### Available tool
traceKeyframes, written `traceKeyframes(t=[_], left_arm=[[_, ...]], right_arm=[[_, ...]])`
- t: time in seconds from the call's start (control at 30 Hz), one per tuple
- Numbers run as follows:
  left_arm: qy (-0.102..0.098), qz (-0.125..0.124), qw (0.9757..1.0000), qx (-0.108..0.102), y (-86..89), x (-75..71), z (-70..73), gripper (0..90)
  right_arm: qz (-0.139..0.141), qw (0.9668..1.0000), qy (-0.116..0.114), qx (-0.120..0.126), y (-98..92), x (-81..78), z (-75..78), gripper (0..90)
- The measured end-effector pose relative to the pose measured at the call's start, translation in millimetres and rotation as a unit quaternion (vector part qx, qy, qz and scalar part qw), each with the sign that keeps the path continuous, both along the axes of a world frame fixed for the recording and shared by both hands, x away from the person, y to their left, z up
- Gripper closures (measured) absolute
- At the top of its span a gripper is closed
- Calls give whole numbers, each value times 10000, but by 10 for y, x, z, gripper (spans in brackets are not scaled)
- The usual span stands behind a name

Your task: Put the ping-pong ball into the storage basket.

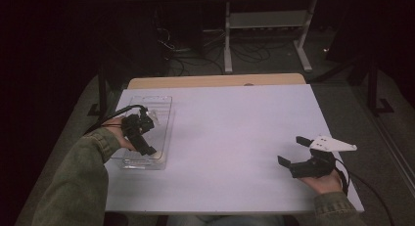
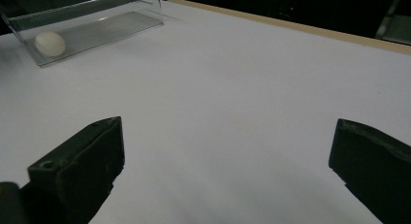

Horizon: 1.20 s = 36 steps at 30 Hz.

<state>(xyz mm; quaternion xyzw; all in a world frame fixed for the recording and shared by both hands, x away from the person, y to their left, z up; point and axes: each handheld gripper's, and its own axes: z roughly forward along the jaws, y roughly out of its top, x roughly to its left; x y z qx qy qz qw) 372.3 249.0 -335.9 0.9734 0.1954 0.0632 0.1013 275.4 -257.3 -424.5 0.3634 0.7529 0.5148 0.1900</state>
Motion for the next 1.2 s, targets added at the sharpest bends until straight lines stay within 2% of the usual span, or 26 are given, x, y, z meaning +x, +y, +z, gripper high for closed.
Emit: traceKeyframes(t=[0.1, 0.2, 0.53, 0.93, 1.2], left_arm=[[-100, 59, 9999, -105, 4, -30, 35, 32], [-194, 106, 9996, -180, 12, -59, 69, 0], [-368, 89, 9974, -610, 9, -172, 154, 0], [-458, 118, 9941, -975, 53, -254, 102, 0], [-540, 322, 9898, -1278, 164, -298, 77, 0]], right_arm=[[27, 10000, 11, -8, 7, 6, -4, 0], [34, 10000, 15, -13, 14, 2, -2, 0], [25, 10000, 9, 39, 3, -11, 8, 0], [22, 10000, -4, 45, -1, -11, 12, 0], [16, 10000, -12, 59, 0, -14, 14, 0]])
